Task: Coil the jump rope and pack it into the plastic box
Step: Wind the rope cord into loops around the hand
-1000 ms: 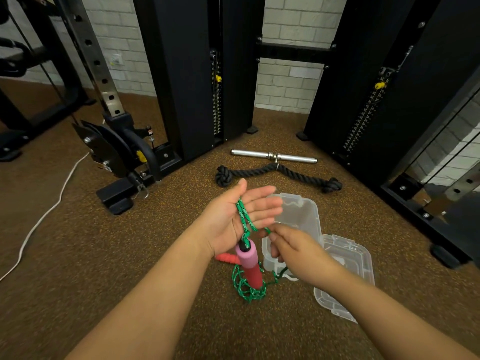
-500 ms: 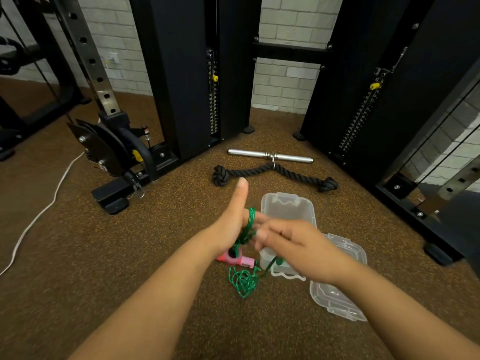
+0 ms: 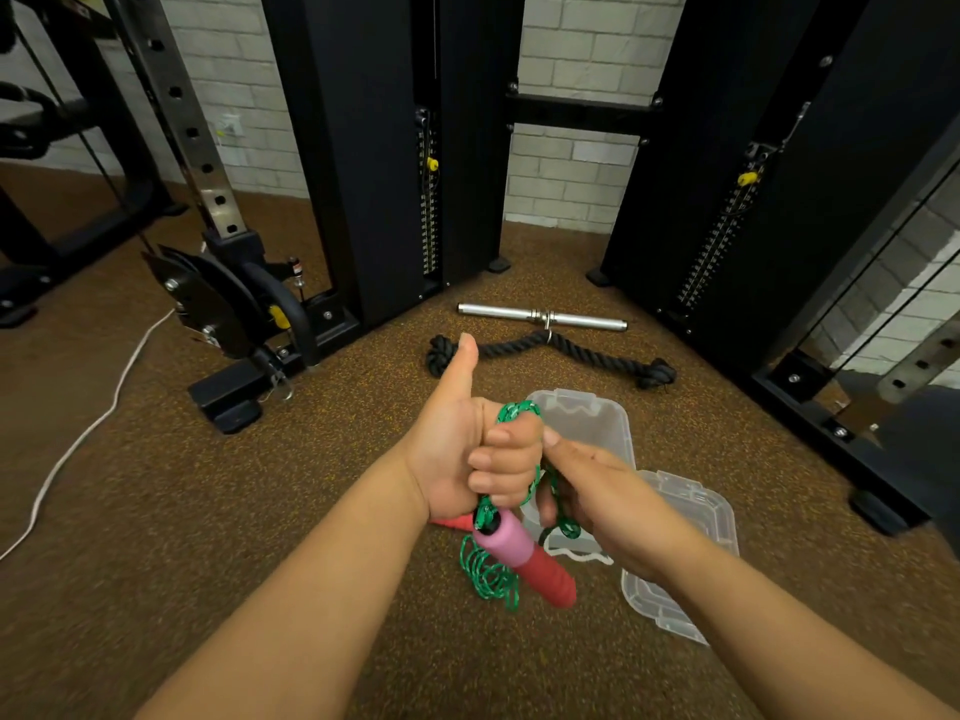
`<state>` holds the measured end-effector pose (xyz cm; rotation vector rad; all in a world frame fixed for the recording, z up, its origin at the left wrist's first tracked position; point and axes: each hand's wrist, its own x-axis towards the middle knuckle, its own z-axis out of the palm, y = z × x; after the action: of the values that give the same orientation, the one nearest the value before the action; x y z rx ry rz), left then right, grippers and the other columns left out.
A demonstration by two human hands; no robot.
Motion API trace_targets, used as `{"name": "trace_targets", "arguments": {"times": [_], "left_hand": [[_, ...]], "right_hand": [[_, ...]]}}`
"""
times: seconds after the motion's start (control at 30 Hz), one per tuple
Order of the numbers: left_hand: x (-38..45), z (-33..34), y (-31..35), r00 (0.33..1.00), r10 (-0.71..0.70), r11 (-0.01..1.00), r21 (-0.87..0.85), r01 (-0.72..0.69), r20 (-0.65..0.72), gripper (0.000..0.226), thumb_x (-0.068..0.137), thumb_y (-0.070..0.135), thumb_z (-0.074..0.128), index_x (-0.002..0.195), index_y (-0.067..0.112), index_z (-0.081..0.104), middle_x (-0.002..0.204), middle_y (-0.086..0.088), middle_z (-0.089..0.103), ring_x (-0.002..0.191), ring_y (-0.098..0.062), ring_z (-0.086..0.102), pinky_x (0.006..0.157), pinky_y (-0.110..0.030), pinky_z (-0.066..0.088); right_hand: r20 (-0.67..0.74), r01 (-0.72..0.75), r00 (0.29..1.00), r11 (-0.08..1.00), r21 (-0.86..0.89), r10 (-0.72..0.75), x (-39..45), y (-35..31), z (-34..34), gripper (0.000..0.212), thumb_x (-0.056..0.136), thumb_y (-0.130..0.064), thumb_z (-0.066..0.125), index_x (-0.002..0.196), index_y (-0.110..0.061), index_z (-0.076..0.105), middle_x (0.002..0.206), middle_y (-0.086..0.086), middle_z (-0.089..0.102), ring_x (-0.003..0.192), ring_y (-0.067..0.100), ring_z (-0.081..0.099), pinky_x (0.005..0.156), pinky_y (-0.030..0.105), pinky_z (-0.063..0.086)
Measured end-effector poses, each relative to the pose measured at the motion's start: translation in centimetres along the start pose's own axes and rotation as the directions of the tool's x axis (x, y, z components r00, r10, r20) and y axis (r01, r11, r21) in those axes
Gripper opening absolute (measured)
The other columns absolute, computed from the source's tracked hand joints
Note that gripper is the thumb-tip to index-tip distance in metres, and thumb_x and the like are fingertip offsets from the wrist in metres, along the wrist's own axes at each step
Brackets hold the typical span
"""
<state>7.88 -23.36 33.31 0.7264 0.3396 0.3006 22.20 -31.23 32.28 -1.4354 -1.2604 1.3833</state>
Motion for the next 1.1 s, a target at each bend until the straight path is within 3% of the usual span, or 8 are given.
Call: {"name": "trace_targets", "arguments": {"times": [0.07,0.2,0.3,0.53,0.67,0.8,0.87,1.1], "left_hand": [[-0.3,0.0,0.2,1.000,0.010,1.000,-0.001,-0.010,-0.008,0.075,0.080,0.081,0.021,0.044,0.017,0.038,0.033,0.005,0.033,0.030,-0.010,0.033,0.043,-0.025,0.026],[-0.7,0.0,0.0,0.997,0.014,0.994,0.107,-0.006,-0.078,0.061,0.089,0.058,0.039,0.043,0.019,0.039,0.033,0.006,0.034,0.031,-0.009,0.035,0.045,-0.025,0.032],[-1.1,0.0,-0.1,0.993,0.044,0.981,0.191,-0.023,-0.106,0.053,0.092,0.045,0.044,0.046,0.018,0.046,0.037,0.004,0.042,0.036,-0.012,0.044,0.050,-0.026,0.038],[0.1,1.4,-1.0,0.894,0.314,0.848,0.518,-0.114,-0.318,0.052,0.088,0.045,0.056,0.048,0.012,0.052,0.045,-0.004,0.048,0.052,-0.018,0.057,0.066,-0.028,0.052],[0.8,1.8,-1.6,0.821,0.444,0.701,0.709,-0.071,-0.357,0.055,0.089,0.047,0.056,0.041,0.019,0.056,0.041,0.003,0.051,0.051,-0.014,0.054,0.072,-0.034,0.047],[1.1,2.1,-1.6,0.771,0.515,0.662,0.745,-0.079,-0.375,0.059,0.083,0.058,0.056,0.040,0.018,0.055,0.044,-0.005,0.051,0.049,-0.019,0.046,0.065,-0.035,0.044],[1.1,2.4,-1.6,0.763,0.519,0.661,0.747,-0.072,-0.385,0.062,0.080,0.067,0.051,0.041,0.018,0.052,0.054,-0.014,0.049,0.057,-0.022,0.045,0.066,-0.035,0.042],[0.0,1.8,-0.3,0.816,0.415,0.766,0.638,-0.076,-0.402,0.055,0.091,0.056,0.042,0.050,0.020,0.040,0.046,0.003,0.032,0.057,-0.016,0.048,0.088,-0.035,0.040]], "right_hand": [[0.010,0.016,1.000,1.000,0.015,-0.016,-0.1,0.0,-0.3,0.059,0.080,-0.054,0.046,0.092,0.000,0.065,0.054,0.005,0.054,0.049,0.009,0.046,0.056,0.024,0.033],[0.008,0.057,0.998,0.998,0.010,-0.057,0.0,-0.1,-0.6,0.029,0.088,-0.022,0.058,0.093,0.006,0.065,0.049,-0.012,0.050,0.047,0.001,0.045,0.050,0.013,0.037],[-0.001,0.054,0.999,0.998,-0.024,-0.054,0.1,-0.5,-0.8,0.009,0.089,-0.013,0.059,0.084,-0.009,0.065,0.052,-0.016,0.057,0.049,-0.001,0.049,0.051,0.011,0.041],[-0.103,0.172,0.955,0.803,-0.571,-0.278,0.6,-0.1,-1.0,0.019,0.096,-0.028,0.044,0.078,-0.027,0.049,0.082,0.001,0.055,0.074,0.018,0.058,0.070,0.041,0.051],[-0.140,0.179,0.930,0.751,-0.635,-0.340,1.0,0.4,-0.8,0.019,0.096,-0.028,0.039,0.078,-0.024,0.045,0.080,-0.002,0.052,0.071,0.010,0.053,0.063,0.035,0.045],[-0.131,0.208,0.899,0.670,-0.712,-0.418,1.0,0.5,-0.9,0.019,0.097,-0.028,0.037,0.079,-0.025,0.043,0.076,-0.005,0.049,0.067,0.004,0.047,0.055,0.023,0.031],[-0.132,0.206,0.887,0.635,-0.745,-0.443,0.9,0.5,-1.1,0.021,0.098,-0.031,0.035,0.079,-0.026,0.042,0.075,-0.006,0.047,0.066,0.004,0.046,0.052,0.020,0.030],[-0.112,0.266,0.875,0.662,-0.700,-0.470,0.2,1.0,-1.2,0.025,0.097,-0.039,0.028,0.083,-0.025,0.043,0.074,-0.007,0.046,0.068,0.009,0.050,0.058,0.031,0.042]]}}
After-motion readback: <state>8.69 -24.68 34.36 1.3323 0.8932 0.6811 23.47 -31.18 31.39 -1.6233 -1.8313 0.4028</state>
